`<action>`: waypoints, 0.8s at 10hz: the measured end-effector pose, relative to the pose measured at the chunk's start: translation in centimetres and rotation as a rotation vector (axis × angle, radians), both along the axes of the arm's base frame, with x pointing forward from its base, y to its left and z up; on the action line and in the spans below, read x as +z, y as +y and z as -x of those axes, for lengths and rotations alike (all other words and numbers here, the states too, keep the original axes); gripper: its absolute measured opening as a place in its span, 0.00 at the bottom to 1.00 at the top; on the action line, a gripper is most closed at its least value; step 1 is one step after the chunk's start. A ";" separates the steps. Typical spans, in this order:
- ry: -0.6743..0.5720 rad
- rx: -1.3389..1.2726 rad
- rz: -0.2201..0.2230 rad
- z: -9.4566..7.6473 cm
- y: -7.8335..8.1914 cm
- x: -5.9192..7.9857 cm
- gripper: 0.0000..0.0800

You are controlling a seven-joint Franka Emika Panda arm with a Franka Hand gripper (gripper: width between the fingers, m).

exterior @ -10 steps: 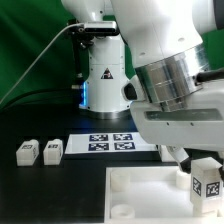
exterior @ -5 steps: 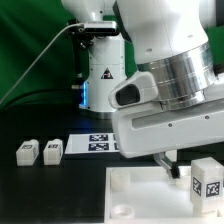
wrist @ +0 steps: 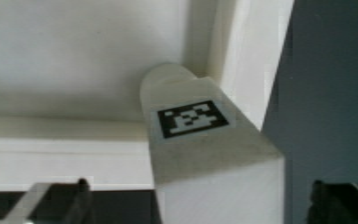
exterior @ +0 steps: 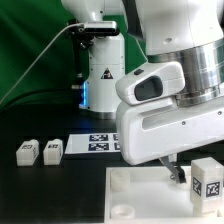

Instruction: Assemble one leg

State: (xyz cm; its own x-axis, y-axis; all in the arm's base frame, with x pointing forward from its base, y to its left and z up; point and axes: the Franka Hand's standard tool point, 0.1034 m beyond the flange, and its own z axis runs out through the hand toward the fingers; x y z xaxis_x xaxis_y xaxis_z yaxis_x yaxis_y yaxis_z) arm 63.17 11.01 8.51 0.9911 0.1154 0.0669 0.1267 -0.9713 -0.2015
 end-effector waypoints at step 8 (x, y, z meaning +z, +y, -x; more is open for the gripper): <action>0.191 -1.173 -0.132 0.3 -0.8 -0.3 0.38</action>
Offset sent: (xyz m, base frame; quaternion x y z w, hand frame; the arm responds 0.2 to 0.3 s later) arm 0.0000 0.0000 0.0000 0.0000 0.0000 0.2667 0.9638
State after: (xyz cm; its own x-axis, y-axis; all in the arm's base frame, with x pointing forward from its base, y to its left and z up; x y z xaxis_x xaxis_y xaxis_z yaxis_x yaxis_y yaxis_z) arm 62.85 10.24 8.25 0.4828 -0.8628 -0.1497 -0.8660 -0.4451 -0.2279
